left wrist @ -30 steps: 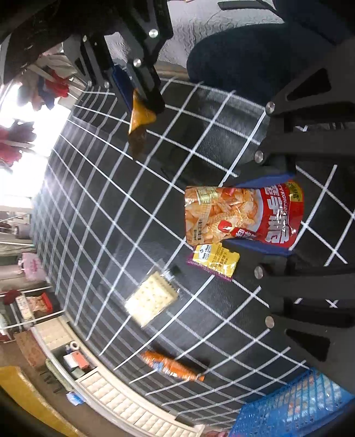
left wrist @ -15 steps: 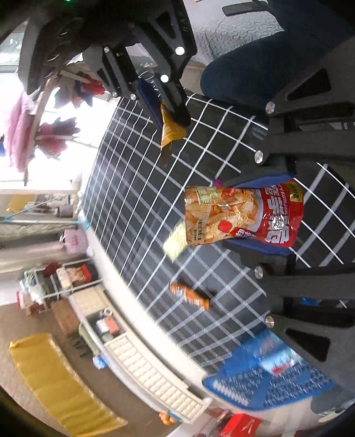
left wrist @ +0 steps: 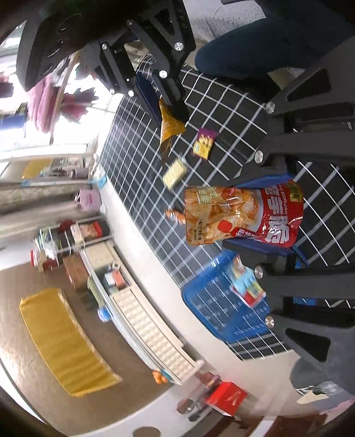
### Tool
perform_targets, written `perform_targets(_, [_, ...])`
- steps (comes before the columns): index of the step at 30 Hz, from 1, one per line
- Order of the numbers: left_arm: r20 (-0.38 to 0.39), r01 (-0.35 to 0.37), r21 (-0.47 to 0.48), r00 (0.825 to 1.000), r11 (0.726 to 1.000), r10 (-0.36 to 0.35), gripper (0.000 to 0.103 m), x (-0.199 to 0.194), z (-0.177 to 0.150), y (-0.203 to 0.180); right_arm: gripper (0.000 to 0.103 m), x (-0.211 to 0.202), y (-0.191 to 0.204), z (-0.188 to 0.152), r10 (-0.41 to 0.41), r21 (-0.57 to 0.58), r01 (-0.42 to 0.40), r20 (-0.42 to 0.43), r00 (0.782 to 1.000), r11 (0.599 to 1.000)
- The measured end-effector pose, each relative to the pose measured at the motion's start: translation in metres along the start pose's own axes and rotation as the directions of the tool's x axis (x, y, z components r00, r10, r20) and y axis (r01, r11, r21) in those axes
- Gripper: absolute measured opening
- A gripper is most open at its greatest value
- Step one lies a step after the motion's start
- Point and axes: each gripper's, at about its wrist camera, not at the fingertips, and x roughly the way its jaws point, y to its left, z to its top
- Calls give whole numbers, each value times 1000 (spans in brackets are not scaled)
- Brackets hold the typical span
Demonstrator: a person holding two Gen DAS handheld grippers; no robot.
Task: Organize snacks
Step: 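Carry the red pouch with the left tool while the right tool carries the orange packet over the basket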
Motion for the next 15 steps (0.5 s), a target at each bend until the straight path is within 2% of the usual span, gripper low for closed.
perform_targets(5, [10, -41, -57, 999, 998, 41, 32, -19, -21, 34, 21, 19, 19, 23, 14, -32, -14, -1, 1000, 999])
perform_targets(15, [-10, -65, -211, 998, 975, 64, 32, -17, -51, 91, 21, 62, 25, 49, 10, -22, -10, -23, 1000, 1000])
